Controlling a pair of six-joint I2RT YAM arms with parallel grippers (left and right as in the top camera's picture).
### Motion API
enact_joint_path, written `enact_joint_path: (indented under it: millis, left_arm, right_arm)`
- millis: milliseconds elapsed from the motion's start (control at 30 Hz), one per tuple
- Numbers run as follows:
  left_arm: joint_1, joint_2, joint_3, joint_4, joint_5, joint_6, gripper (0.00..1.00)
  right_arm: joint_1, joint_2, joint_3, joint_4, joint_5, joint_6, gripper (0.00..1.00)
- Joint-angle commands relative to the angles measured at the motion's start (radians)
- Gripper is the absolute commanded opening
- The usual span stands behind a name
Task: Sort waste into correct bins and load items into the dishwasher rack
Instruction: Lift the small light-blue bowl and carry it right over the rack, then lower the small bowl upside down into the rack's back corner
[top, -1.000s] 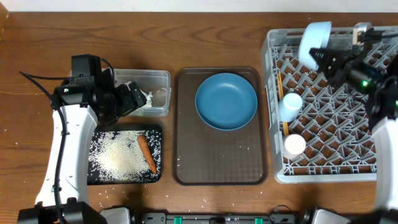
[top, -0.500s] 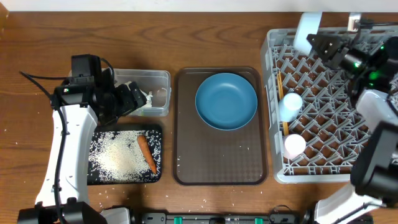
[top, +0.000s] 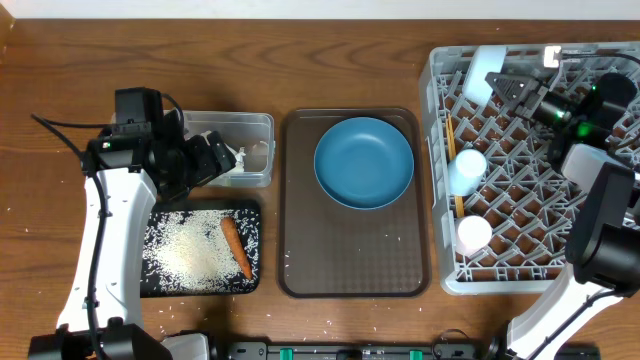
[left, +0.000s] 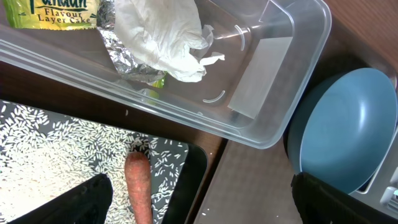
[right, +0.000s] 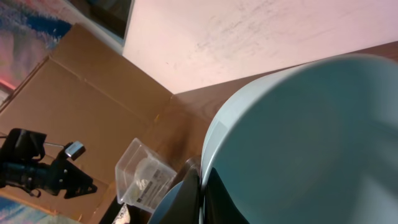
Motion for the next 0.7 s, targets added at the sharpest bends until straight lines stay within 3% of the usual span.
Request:
enact_joint_path:
  millis: [0,667]
  left_arm:
    - [0.004,0.000,0.005,-0.003,-0.010,0.010,0.94]
    - [0.004,0.000,0.005,-0.003,-0.010,0.010,0.94]
  right_arm:
    - [-0.032,0.007,0.006,0.000,-0.054,0.015,0.01]
    - [-0.200,0.007,0.004,-0.011,-0.146,0.008,0.04]
